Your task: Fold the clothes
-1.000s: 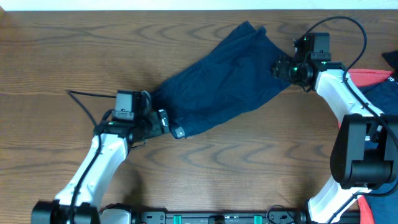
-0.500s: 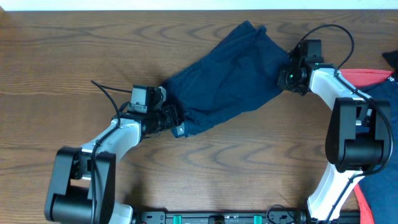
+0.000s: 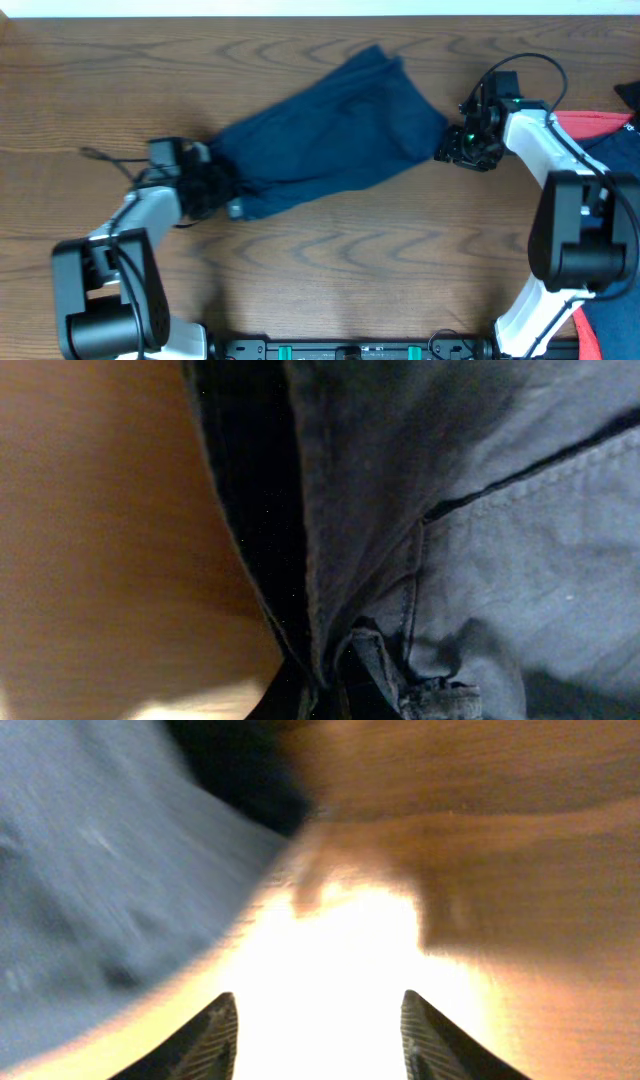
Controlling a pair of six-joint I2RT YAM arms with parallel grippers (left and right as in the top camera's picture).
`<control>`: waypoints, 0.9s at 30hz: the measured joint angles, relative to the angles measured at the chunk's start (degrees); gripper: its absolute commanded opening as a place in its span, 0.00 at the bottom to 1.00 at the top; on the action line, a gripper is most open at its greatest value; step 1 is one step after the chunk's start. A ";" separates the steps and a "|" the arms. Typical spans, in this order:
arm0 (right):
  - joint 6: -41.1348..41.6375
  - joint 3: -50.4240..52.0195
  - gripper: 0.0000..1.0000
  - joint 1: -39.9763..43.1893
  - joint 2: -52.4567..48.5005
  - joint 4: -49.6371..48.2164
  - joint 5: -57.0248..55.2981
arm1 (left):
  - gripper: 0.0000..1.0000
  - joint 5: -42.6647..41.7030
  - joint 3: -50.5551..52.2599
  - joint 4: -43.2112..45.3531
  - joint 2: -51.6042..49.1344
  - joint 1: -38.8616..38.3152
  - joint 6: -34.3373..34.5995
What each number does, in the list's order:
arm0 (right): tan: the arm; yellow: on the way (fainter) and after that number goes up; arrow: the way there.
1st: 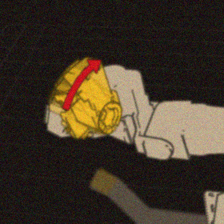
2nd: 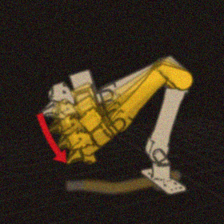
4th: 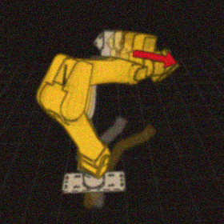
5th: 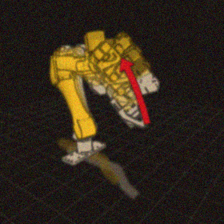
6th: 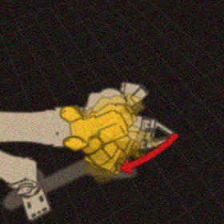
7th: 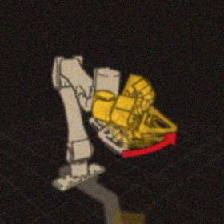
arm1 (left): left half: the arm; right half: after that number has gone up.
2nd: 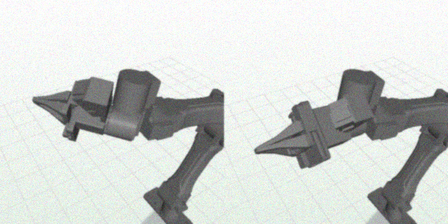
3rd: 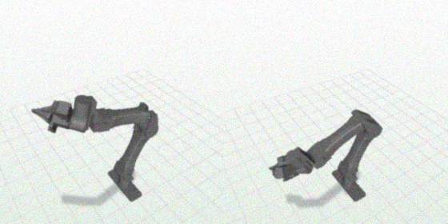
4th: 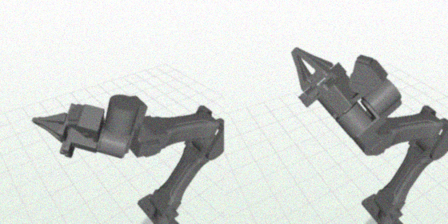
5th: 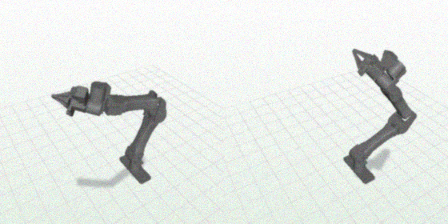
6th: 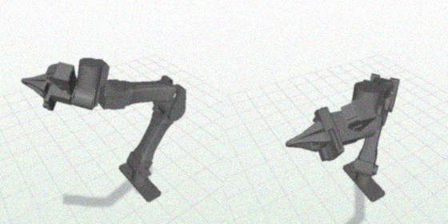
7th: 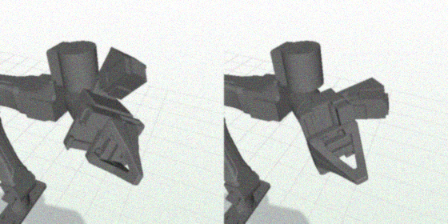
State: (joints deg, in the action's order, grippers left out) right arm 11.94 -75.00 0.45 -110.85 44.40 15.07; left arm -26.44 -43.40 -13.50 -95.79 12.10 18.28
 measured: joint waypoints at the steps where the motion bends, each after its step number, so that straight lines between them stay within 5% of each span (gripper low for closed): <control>1: -0.66 0.07 0.45 0.00 1.44 0.17 0.33 | 0.29 0.24 -0.52 -1.33 0.00 1.90 -1.03; 4: -2.78 0.07 0.29 0.00 6.19 -1.51 2.75 | 0.45 0.26 -2.73 -5.79 0.11 6.73 -3.56; 7: -3.61 0.04 0.46 -0.15 9.42 -5.20 6.08 | 0.49 -0.96 -5.40 -11.50 0.74 9.22 -5.20; 14: -4.72 0.04 0.65 -4.74 6.19 -18.23 7.63 | 0.58 -5.68 -8.87 -20.13 9.55 8.26 -8.26; 20: -4.87 0.00 0.65 -8.31 -3.58 -26.64 6.08 | 0.62 -6.56 -9.42 -25.75 16.20 2.12 -10.93; 22: -4.96 0.04 0.58 -8.61 -6.43 -27.17 5.66 | 0.62 -6.01 -9.42 -26.45 15.89 -0.66 -11.52; 25: -5.14 0.11 0.04 -8.61 -8.26 -26.73 5.42 | 0.61 -5.14 -9.27 -26.18 14.91 -3.69 -12.17; 27: -4.98 0.09 0.01 -8.61 -8.26 -25.00 5.18 | 0.61 -4.76 -9.03 -26.14 13.99 -4.94 -12.37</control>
State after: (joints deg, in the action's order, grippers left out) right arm 6.96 -74.91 -8.16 -119.11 19.40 20.25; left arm -31.20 -52.42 -39.64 -81.80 7.16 5.91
